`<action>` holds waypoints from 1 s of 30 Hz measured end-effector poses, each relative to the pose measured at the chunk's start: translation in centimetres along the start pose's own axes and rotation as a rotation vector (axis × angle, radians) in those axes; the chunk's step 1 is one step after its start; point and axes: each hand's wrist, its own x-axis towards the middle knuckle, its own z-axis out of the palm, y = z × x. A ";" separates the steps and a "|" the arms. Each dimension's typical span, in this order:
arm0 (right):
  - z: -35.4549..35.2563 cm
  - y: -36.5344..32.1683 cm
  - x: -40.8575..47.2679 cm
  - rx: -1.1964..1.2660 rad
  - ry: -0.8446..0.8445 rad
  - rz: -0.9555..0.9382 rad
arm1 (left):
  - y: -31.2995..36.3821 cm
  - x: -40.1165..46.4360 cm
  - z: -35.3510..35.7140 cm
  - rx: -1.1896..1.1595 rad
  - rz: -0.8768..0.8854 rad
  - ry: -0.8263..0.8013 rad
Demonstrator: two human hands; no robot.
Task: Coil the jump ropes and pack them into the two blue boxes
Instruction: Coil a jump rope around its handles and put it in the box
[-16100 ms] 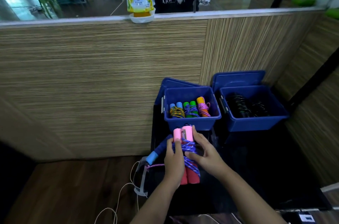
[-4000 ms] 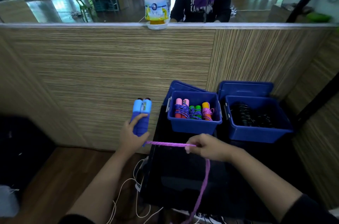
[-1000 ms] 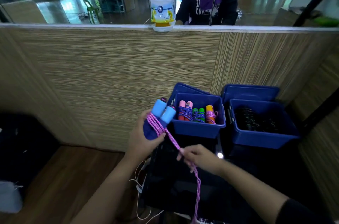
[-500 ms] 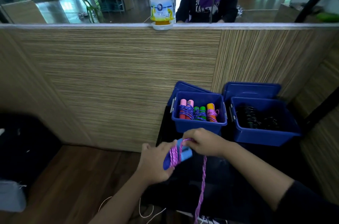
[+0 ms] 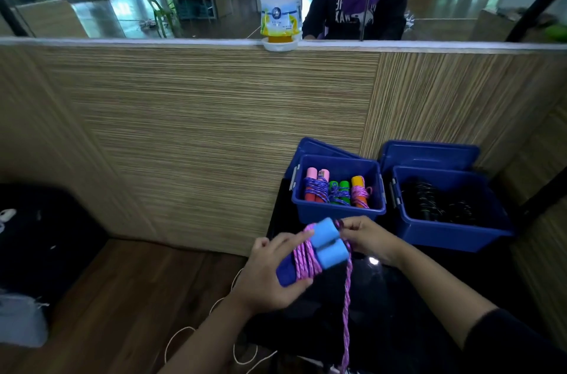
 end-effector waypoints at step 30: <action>-0.1 -1.3 0.4 -0.236 0.014 -0.041 | 0.4 0.0 1.4 -0.049 -0.014 0.057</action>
